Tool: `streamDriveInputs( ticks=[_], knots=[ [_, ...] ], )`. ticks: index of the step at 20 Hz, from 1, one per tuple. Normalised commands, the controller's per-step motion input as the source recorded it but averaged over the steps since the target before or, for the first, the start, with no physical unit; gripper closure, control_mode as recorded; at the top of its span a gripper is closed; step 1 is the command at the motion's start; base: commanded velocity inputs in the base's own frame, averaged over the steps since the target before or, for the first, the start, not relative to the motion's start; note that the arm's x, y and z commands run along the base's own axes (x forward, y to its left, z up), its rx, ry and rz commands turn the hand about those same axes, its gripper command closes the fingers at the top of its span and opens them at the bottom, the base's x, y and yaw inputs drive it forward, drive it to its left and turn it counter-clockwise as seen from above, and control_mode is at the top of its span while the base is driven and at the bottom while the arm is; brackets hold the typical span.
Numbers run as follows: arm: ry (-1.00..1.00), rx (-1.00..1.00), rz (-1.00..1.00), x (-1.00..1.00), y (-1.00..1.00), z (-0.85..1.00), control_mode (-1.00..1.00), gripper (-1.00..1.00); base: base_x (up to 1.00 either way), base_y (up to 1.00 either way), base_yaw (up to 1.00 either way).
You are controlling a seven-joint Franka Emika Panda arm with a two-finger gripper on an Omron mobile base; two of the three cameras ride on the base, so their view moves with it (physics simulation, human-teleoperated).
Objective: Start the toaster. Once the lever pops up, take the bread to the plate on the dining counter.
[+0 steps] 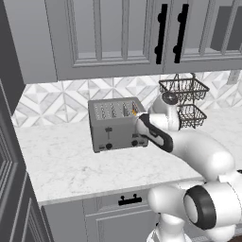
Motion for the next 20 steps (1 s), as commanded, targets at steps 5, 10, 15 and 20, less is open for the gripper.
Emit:
streamDriveInputs(
  ticks=[5,10,15,20],
  knots=[
    [-0.23,0.00,0.00,-0.14,0.09,0.61,-1.00,-1.00,0.00,0.00,0.00],
    [-0.21,0.00,0.00,0.00,0.25,0.33,-1.00,-1.00,0.00,0.00,0.00],
    [0.00,0.00,0.00,0.14,0.13,0.06,-1.00,-1.00,0.00,0.00,0.00],
    [0.02,0.00,-0.02,0.18,-0.03,0.00,-1.00,-1.00,0.00,0.00,0.00]
  ],
)
